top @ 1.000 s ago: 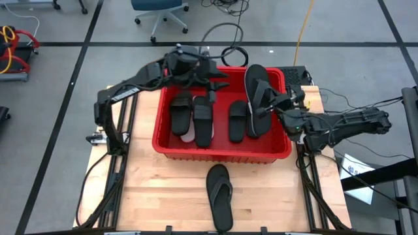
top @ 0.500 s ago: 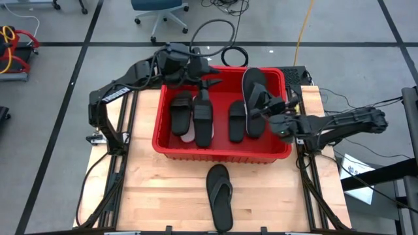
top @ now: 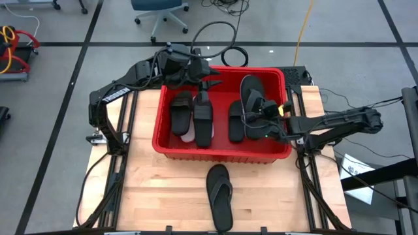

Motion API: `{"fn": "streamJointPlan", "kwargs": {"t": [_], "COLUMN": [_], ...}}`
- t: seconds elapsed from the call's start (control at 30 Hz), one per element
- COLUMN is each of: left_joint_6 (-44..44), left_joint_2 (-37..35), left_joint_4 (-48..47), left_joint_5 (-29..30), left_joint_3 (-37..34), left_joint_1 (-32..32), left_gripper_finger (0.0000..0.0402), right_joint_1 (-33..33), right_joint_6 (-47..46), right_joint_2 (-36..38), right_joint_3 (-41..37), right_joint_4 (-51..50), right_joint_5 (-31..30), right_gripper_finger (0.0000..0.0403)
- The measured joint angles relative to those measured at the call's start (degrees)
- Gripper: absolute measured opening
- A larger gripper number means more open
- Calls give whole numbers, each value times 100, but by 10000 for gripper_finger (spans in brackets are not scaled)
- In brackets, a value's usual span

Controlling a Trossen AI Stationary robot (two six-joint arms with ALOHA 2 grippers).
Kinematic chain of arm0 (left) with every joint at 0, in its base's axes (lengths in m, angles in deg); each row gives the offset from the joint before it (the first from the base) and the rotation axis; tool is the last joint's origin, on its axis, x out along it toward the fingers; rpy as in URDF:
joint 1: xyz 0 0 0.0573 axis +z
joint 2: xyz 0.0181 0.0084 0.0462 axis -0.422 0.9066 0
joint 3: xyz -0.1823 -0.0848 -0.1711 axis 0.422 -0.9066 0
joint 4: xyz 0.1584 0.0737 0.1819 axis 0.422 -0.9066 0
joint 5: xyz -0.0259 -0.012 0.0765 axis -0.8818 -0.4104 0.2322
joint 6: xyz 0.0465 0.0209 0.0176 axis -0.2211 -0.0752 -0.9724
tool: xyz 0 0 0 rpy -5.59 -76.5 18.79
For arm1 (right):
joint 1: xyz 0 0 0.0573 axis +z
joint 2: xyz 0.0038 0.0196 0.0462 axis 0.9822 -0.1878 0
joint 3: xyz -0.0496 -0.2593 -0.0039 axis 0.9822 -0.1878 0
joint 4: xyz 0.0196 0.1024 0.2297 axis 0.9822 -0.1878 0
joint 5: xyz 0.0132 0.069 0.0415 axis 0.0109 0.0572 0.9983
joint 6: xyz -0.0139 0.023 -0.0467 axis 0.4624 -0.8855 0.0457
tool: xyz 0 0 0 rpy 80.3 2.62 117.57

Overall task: Pick and place slides into bin
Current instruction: Put the right slipper into the bin

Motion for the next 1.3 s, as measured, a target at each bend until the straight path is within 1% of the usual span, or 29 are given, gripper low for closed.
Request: {"fn": "streamJointPlan", "kwargs": {"t": [0.1, 0.17, 0.3, 0.43, 0.7, 0.77, 0.9, 1.17, 1.3], "left_joint_6": [-103, -117, -130, -131, -130, -128, -128, -124, -124], "left_joint_2": [0, 0, 0, 0, 0, 0, 0, 2, 2], "left_joint_4": [-30, -33, -43, -89, -129, -127, -127, -123, -122], "left_joint_5": [0, -2, -2, -2, -2, -2, -2, -2, -2], "left_joint_3": [0, 0, 0, 0, 0, 0, 0, 0, 0], "left_joint_1": [0, 0, 0, 0, 0, 0, 0, 0, 0], "left_gripper_finger": [138, 138, 138, 138, 138, 138, 138, 138, 138], "right_joint_1": [-176, -279, -490, -719, -1080, -1130, -1216, -1338, -1342], "right_joint_6": [-120, -121, -123, -193, -752, -754, -694, -1009, -1012], "right_joint_2": [-128, -152, -103, -95, -97, -97, -97, -130, -140], "right_joint_3": [-2, -2, -2, -2, -2, -2, -2, -47, -150], "right_joint_4": [-329, -518, -592, -695, -1664, -1838, -1976, -2307, -2284], "right_joint_5": [394, 763, 1570, 2005, 2026, 2168, 2489, 2490, 2687], "right_gripper_finger": [0, 0, 0, 0, 0, 0, 0, 0, 0]}}
